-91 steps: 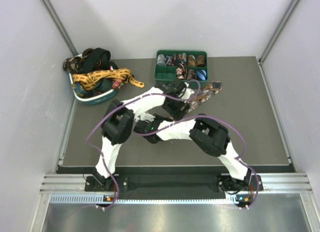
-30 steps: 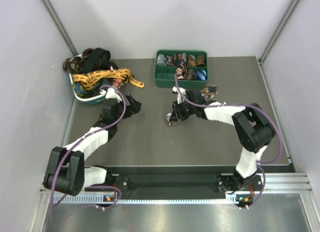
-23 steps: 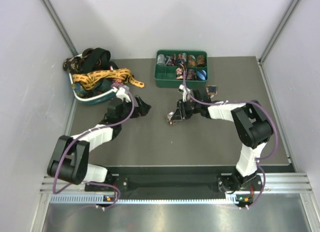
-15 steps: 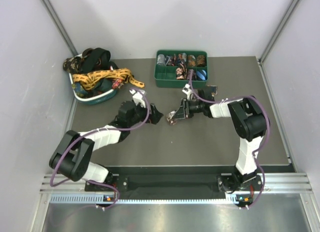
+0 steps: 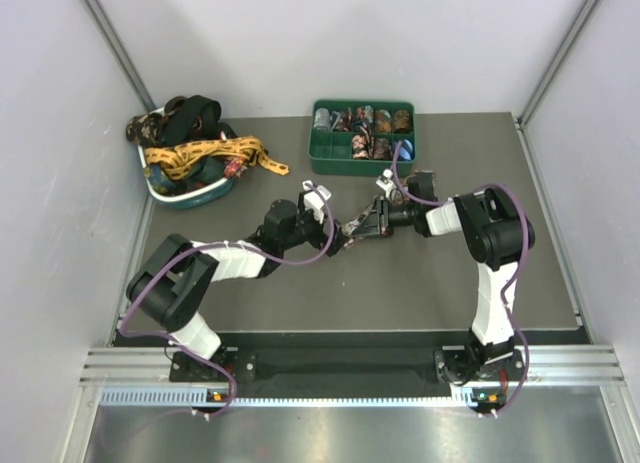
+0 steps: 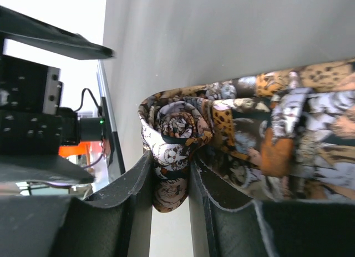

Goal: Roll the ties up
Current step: Roll the tie

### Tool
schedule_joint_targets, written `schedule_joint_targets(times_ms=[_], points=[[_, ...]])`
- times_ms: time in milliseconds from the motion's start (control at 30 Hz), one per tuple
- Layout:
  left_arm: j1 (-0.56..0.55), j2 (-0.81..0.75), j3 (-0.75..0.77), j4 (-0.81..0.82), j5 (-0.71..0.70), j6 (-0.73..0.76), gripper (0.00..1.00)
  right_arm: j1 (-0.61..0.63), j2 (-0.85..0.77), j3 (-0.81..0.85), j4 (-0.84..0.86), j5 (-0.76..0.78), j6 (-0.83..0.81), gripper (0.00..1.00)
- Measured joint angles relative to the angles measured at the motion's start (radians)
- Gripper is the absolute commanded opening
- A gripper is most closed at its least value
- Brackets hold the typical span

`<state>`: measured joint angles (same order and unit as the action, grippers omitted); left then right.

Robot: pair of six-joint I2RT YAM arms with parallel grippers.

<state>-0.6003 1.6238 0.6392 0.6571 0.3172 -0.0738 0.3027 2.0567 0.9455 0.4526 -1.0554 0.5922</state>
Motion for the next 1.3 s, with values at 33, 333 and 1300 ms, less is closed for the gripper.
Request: schedule_joint_targets(times_ms=[33,333,1300], points=[[-0.003,0.002,0.013,-0.003,0.000,0.016,0.99,-0.006,0.005,0.003,-0.005,-0.004,0.000,0.17],[-0.010,0.085,0.142,-0.098,0.024,0.143,0.98,-0.018,0.035,0.061,-0.086,-0.027,-0.030,0.17],[-0.064,0.308,0.415,-0.455,0.055,0.359,0.47,-0.020,0.059,0.111,-0.168,-0.032,-0.075,0.22]])
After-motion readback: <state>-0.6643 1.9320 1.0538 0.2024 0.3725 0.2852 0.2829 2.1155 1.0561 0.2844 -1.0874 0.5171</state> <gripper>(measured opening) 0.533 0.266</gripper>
